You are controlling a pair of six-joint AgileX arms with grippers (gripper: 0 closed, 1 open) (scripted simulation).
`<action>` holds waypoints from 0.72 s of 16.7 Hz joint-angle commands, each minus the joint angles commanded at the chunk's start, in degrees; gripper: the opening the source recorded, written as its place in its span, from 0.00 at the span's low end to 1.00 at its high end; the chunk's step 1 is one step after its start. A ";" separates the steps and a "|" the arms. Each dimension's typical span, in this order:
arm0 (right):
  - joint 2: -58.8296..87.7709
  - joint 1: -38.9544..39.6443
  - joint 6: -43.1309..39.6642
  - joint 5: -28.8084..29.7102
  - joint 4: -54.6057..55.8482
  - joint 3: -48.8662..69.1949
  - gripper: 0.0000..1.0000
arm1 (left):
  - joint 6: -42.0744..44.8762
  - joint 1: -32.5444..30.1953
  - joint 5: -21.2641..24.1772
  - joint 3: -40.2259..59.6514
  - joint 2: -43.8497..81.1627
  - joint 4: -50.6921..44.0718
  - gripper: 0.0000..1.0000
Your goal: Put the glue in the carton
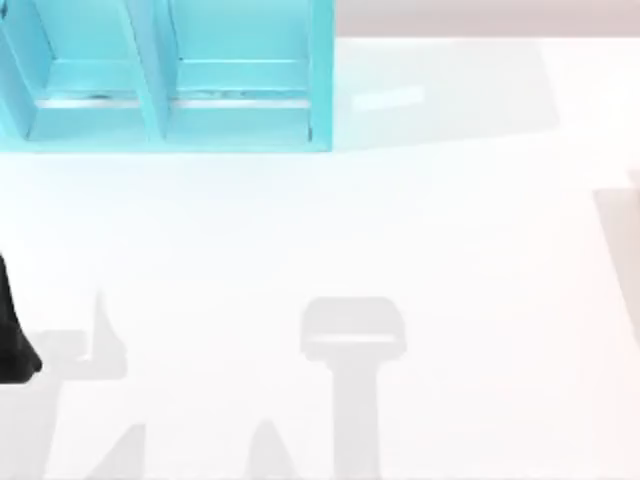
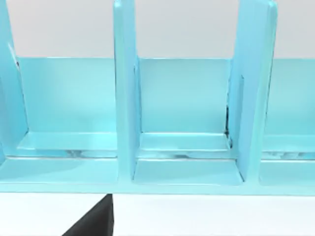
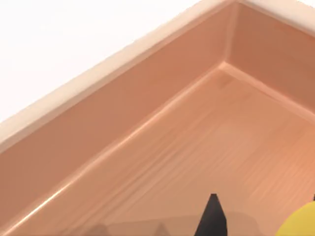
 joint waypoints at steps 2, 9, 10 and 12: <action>-0.01 0.42 0.95 -0.13 1.38 -0.54 0.00 | 0.00 0.00 0.00 0.00 0.00 0.00 1.00; -0.01 0.42 0.95 -0.13 1.38 -0.54 0.30 | 0.00 0.00 0.00 0.00 0.00 0.00 1.00; -0.01 0.42 0.95 -0.13 1.38 -0.54 0.38 | 0.00 0.00 0.00 0.00 0.00 0.00 1.00; -0.01 0.42 0.95 -0.13 1.38 -0.54 0.53 | 0.00 0.00 0.00 0.00 0.00 0.00 1.00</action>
